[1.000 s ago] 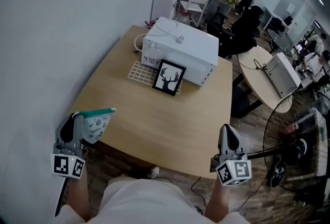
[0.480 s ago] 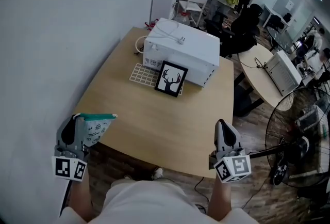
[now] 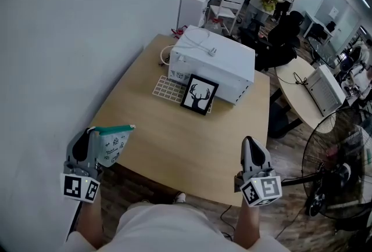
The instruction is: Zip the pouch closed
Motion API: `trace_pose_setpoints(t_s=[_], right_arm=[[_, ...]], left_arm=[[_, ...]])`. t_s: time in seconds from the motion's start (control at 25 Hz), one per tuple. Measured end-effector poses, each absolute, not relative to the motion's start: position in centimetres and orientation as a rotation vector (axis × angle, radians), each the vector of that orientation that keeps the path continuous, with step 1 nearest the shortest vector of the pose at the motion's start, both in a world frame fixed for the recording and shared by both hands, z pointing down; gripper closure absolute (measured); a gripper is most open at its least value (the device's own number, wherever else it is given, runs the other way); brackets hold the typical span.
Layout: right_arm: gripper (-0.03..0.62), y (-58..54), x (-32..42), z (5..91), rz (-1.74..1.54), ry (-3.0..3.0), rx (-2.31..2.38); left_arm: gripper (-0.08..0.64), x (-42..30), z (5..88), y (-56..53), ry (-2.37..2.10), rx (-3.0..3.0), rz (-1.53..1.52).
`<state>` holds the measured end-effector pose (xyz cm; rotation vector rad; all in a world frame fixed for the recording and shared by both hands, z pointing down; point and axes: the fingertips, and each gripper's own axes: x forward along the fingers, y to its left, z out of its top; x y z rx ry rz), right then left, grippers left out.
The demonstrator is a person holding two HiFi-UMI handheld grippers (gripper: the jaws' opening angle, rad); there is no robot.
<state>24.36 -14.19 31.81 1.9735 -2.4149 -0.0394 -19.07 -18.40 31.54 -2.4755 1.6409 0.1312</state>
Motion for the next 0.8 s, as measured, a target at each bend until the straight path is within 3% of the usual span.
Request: trace_pose_setpoints(t_s=[0.8], right_arm=[[0.594, -16.1, 23.7, 32.9, -0.053, -2.442, 1.917]], left_arm=[[0.535, -18.2, 31.6, -19.1, 1.645, -2.455, 0.133]])
